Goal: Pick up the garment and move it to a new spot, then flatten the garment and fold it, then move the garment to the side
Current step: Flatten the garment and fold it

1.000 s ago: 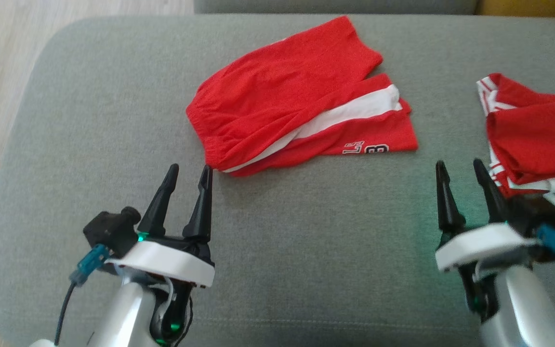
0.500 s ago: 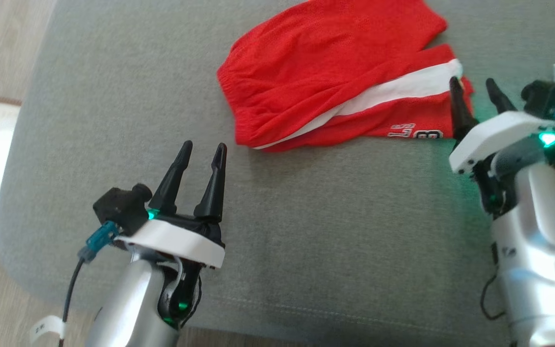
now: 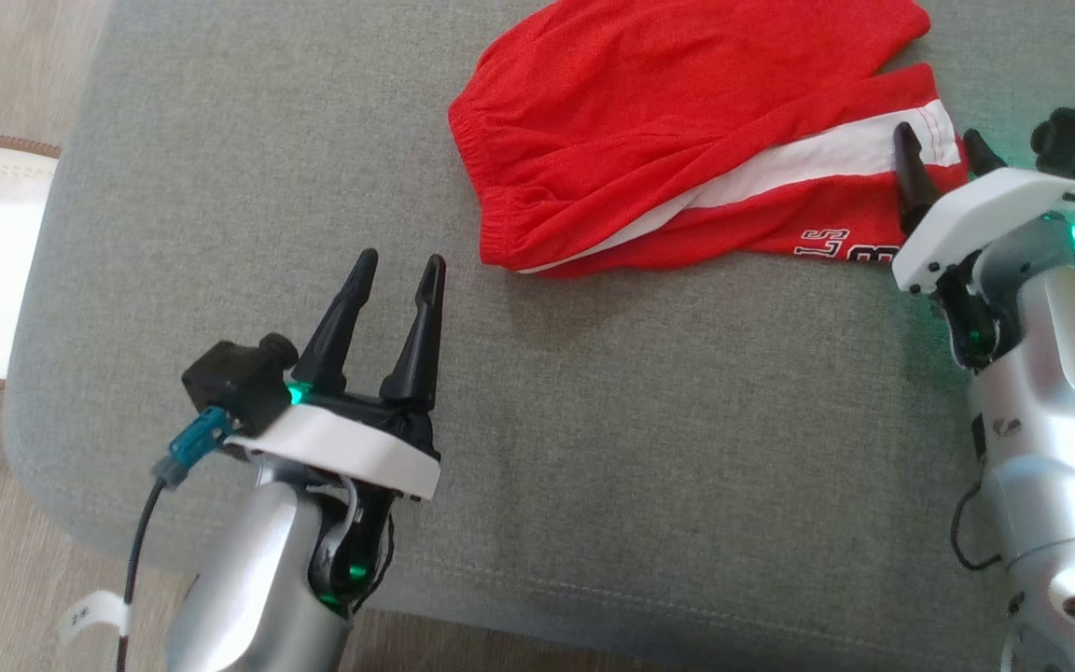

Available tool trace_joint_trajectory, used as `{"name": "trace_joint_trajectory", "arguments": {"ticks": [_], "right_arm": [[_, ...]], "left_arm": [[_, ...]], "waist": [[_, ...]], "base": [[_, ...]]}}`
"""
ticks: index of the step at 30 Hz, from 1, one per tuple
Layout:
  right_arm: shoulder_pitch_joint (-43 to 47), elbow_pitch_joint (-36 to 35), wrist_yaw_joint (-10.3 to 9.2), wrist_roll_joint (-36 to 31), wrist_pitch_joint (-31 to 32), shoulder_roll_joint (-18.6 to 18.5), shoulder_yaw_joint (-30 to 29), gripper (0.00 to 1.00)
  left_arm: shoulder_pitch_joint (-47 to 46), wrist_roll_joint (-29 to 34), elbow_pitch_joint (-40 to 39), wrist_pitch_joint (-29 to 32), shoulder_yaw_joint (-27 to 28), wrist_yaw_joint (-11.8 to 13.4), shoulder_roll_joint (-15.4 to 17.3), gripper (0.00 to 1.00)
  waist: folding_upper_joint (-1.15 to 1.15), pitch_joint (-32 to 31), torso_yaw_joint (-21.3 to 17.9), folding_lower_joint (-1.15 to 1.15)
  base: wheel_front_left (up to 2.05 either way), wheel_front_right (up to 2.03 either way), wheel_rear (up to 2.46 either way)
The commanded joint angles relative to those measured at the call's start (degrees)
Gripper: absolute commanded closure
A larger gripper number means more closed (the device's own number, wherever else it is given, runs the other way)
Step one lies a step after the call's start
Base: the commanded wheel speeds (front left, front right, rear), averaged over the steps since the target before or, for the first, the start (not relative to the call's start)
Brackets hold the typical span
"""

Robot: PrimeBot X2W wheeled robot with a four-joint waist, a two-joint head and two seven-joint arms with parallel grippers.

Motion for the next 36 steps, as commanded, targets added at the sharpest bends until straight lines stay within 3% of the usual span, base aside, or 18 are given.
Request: {"name": "trace_joint_trajectory", "arguments": {"ticks": [1, 11, 12, 13, 15, 27, 36], "right_arm": [[-2.3, -1.0, 0.37, -0.2, -0.8, 0.0, 1.6, 0.00], [-4.9, 3.2, 0.37, 1.4, -2.9, -0.7, 5.0, 0.00], [-5.1, 3.6, 0.37, 1.6, -3.0, -0.8, 5.3, 0.12], [-5.2, 3.9, 0.37, 1.9, -3.1, -0.8, 5.6, 0.52], [-5.5, 4.4, 0.37, 2.3, -3.4, -0.8, 6.3, 1.00], [-3.5, 4.8, 0.37, 6.0, -7.0, -0.4, 10.7, 1.00], [6.4, -3.2, 0.37, 12.6, -5.6, 0.4, 15.0, 1.00]], "left_arm": [[-2.0, -0.6, -1.7, -0.4, 1.7, -0.4, 0.5, 0.00], [-2.5, -0.8, -1.4, -0.4, 1.4, -0.4, 0.5, 0.00], [-2.5, -0.8, -1.3, -0.4, 1.4, -0.4, 0.5, 0.00], [-2.5, -0.8, -1.3, -0.4, 1.4, -0.3, 0.5, 0.00], [-2.5, -0.8, -1.2, -0.4, 1.4, -0.3, 0.5, 0.00], [-1.5, -0.4, -0.2, -0.4, 2.1, -0.2, 0.5, 0.00], [1.5, 0.0, 0.0, -0.4, 3.5, 0.5, 0.5, 0.00]], "waist": [[0.00, 0.2, 0.1, 0.00], [0.00, 0.4, 0.2, 0.00], [0.00, 0.3, 0.2, 0.00], [0.00, 0.3, 0.2, 0.00], [0.00, 0.2, 0.2, 0.00], [0.00, -3.4, -1.7, 0.00], [0.00, -9.6, -5.1, 0.00]], "base": [[0.00, 0.00, 0.00], [0.00, 0.00, 0.00], [0.00, 0.00, 0.00], [0.00, 0.00, 0.00], [0.00, 0.00, 0.00], [0.00, 0.00, 0.00], [0.00, 0.00, 0.00]]}}
